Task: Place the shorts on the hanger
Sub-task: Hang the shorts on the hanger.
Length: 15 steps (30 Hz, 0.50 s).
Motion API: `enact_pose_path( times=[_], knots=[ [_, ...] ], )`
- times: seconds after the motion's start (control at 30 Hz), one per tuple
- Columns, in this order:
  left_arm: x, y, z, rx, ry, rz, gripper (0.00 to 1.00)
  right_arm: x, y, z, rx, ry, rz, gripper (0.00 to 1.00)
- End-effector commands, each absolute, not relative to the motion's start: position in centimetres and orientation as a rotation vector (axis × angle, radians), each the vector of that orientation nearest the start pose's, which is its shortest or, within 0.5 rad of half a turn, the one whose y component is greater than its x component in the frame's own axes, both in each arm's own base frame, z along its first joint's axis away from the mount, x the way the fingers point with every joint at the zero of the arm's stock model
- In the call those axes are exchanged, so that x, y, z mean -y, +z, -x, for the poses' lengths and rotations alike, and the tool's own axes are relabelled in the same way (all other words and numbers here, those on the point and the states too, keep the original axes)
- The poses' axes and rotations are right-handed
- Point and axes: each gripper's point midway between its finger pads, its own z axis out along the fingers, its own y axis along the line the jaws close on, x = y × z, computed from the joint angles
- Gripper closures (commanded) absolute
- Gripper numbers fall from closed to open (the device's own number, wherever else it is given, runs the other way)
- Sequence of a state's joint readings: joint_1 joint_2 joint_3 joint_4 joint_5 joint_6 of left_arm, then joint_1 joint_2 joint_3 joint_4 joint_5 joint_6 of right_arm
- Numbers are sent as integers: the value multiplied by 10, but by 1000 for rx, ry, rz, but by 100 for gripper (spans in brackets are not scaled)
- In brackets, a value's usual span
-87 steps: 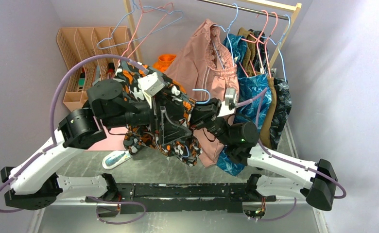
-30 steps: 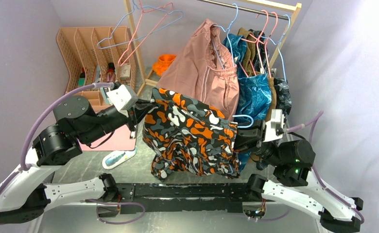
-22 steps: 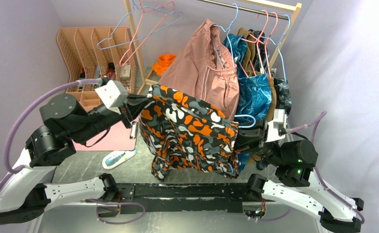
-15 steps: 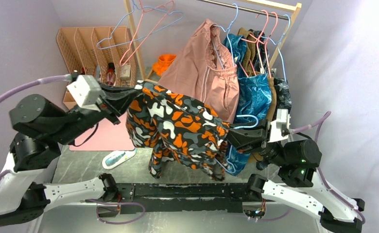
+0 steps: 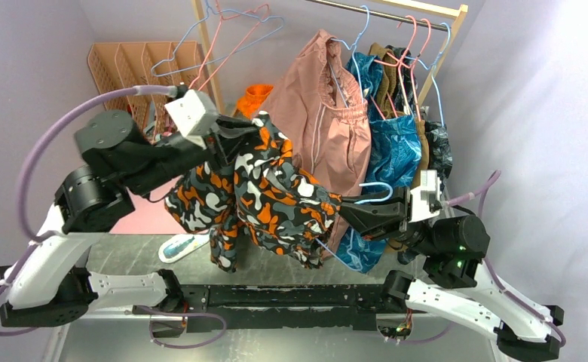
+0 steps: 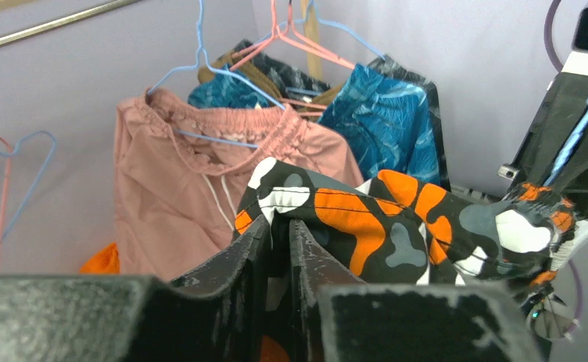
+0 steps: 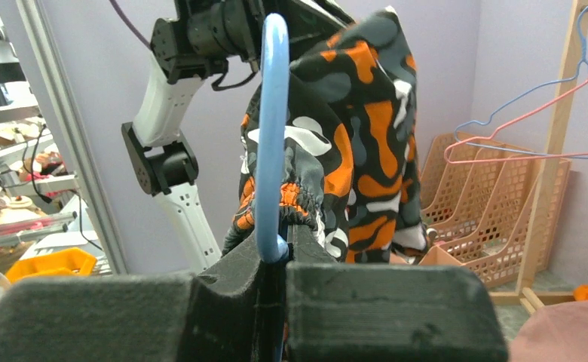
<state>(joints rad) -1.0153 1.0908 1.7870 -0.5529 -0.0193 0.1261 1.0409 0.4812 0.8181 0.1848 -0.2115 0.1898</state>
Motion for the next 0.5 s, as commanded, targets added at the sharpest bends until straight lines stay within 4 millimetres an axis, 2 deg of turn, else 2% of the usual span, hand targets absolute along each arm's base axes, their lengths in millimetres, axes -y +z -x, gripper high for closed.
enact_pose_path(
  times=[0.0, 0.07, 0.1, 0.13, 0.27, 0.4, 0.47],
  knots=[
    [242, 542, -168, -1271, -672, -779, 59, -198, 492, -63, -772, 1280, 554, 100],
    [234, 542, -169, -1277, -660, -752, 22, -193, 495, -65, -764, 1274, 520, 100],
    [230, 541, -168, -1278, -656, -739, 7, -191, 495, -67, -765, 1265, 506, 100],
    [224, 541, -167, -1280, -650, -724, 0, -190, 495, -69, -770, 1255, 495, 100],
    [190, 542, -160, -1272, -616, -645, 0, -184, 491, -78, -802, 1204, 468, 100],
    [155, 561, -145, -1211, -606, -581, 0, -187, 482, -83, -847, 1169, 483, 100],
    [150, 575, -135, -1159, -635, -592, 0, -189, 478, -86, -862, 1160, 484, 100]
  ],
)
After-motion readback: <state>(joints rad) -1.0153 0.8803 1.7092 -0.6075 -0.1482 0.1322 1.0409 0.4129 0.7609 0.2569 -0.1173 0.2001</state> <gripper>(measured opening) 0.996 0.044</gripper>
